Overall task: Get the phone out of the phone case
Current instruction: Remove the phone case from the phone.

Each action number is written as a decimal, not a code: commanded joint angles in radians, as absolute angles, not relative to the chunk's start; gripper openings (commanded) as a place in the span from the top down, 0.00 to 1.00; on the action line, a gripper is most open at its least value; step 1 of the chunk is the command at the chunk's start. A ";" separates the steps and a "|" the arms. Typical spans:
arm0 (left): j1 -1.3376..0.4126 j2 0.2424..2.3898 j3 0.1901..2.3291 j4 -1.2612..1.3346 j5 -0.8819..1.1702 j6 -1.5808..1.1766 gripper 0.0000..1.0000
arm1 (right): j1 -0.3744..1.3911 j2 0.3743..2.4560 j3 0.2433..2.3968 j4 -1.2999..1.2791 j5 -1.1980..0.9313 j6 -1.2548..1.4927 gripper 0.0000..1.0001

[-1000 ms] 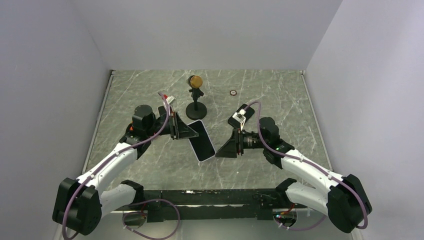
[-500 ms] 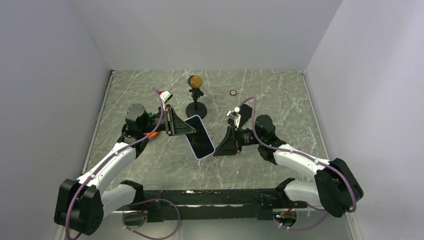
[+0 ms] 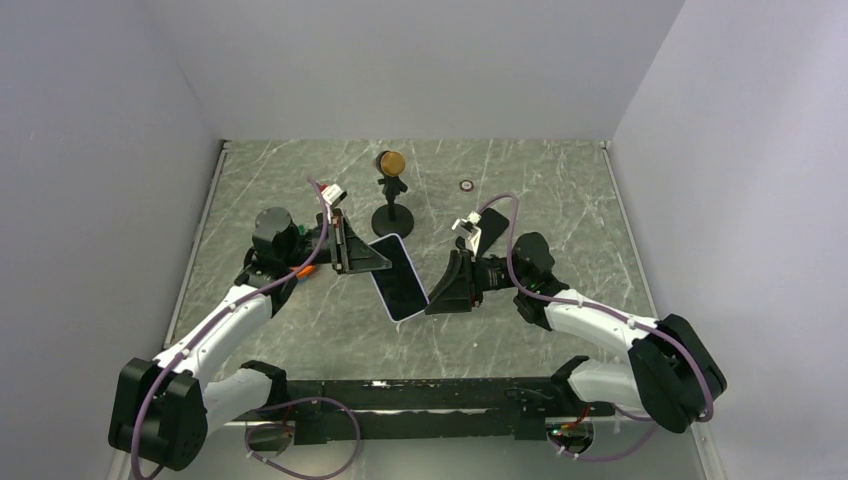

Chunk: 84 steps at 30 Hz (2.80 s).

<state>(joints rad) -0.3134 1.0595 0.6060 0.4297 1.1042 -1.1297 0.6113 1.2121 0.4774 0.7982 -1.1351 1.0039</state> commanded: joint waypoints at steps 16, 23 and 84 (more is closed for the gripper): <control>-0.319 1.063 0.563 0.863 1.152 -1.421 1.00 | 0.649 1.304 0.524 1.160 -1.213 0.983 1.00; -0.318 1.172 0.490 1.267 1.107 -1.829 1.00 | 0.679 1.418 0.615 1.300 -1.312 0.913 1.00; -0.319 0.750 0.336 0.666 0.498 -1.418 1.00 | 0.940 1.103 0.531 0.655 -0.446 1.105 0.64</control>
